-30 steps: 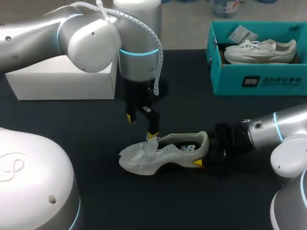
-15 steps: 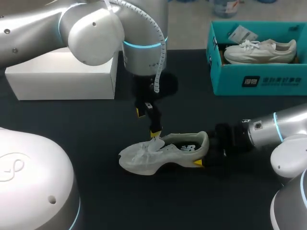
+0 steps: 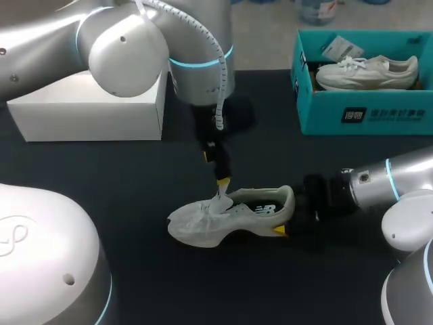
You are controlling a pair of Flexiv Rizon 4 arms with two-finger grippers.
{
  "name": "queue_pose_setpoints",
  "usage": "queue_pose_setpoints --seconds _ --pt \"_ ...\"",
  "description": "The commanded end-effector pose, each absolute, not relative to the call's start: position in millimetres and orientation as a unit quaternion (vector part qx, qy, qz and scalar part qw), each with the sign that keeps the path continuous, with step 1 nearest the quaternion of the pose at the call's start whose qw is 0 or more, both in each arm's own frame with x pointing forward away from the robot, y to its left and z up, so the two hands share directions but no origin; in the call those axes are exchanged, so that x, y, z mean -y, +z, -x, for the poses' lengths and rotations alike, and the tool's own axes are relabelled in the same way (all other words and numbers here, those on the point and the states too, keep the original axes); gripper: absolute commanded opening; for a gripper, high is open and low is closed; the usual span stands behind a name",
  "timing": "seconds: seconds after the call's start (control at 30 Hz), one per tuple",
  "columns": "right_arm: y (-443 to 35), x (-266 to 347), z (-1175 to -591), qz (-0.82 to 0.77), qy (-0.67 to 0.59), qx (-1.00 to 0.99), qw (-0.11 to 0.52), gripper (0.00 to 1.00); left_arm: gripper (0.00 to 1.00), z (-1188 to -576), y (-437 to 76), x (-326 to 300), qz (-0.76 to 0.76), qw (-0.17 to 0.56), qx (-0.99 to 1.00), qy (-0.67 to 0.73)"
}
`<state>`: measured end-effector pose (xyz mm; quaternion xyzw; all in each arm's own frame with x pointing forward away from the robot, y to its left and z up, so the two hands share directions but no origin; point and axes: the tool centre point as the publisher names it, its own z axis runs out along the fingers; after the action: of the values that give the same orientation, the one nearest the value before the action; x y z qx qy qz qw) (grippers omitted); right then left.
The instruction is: Take the shoe out of the shoebox, open the shoe tongue, remove and reinsert the insole, then place the shoe into the shoebox
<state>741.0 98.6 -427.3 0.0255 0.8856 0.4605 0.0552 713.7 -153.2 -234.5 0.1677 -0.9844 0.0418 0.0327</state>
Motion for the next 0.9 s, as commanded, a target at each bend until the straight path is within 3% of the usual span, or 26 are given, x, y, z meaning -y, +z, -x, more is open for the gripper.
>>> queue_pose_setpoints --seconds 0.03,0.7,0.9 --pt "-430.0 -99.7 -740.9 -0.026 0.46 -0.886 0.056 0.0 0.0 -703.6 -232.4 167.8 -0.154 0.014 0.987 0.044" --pt "-430.0 -99.7 -740.9 -0.026 0.46 -0.886 0.056 0.0 0.0 -700.6 -233.9 181.3 -0.168 0.004 0.985 0.039" --pt "-430.0 -99.7 -740.9 -0.026 0.46 -0.886 0.056 0.0 0.0 -699.8 -263.6 212.6 -0.121 0.008 0.992 0.034"
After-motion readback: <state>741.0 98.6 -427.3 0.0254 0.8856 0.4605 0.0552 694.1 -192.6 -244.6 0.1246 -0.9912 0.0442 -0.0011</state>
